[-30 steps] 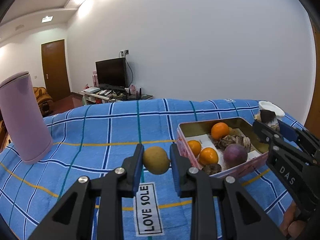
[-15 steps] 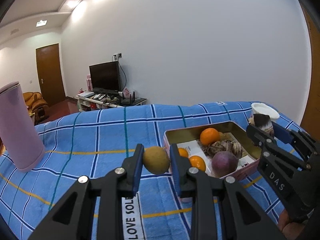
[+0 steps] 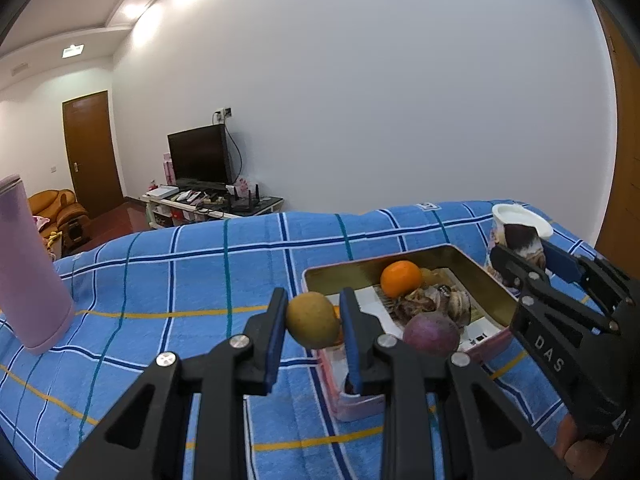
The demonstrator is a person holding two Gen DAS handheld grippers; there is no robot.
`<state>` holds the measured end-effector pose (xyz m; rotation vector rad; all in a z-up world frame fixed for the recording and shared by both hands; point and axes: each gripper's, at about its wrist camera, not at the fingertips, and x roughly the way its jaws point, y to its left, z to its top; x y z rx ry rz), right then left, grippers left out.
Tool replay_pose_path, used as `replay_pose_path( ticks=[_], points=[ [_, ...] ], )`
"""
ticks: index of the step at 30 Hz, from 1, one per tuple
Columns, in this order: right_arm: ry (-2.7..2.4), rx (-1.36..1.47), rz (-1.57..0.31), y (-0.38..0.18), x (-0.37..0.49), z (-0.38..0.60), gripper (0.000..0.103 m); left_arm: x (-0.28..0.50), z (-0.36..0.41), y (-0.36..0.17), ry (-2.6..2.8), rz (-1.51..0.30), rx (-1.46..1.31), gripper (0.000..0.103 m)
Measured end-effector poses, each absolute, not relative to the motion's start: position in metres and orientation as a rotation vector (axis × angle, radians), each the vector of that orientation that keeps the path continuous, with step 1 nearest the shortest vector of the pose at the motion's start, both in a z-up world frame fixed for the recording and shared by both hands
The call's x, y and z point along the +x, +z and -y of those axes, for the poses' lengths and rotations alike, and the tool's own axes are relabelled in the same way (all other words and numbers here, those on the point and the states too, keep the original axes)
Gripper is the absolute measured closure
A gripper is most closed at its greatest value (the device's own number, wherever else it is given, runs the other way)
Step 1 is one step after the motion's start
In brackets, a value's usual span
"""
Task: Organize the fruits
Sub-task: 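Lower the tan fruit and the root piece into the pink tin with both tools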
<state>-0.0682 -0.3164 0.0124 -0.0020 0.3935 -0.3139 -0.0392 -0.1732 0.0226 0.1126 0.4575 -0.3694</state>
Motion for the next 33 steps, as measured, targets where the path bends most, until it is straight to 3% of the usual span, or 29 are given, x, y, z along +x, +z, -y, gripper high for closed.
replay_pose_path(
  ticks=[33],
  points=[
    [-0.365, -0.018, -0.423, 0.007, -0.029, 0.336, 0.062, -0.001, 0.208, 0.012, -0.399, -0.494, 0.087, 0.075]
  ],
)
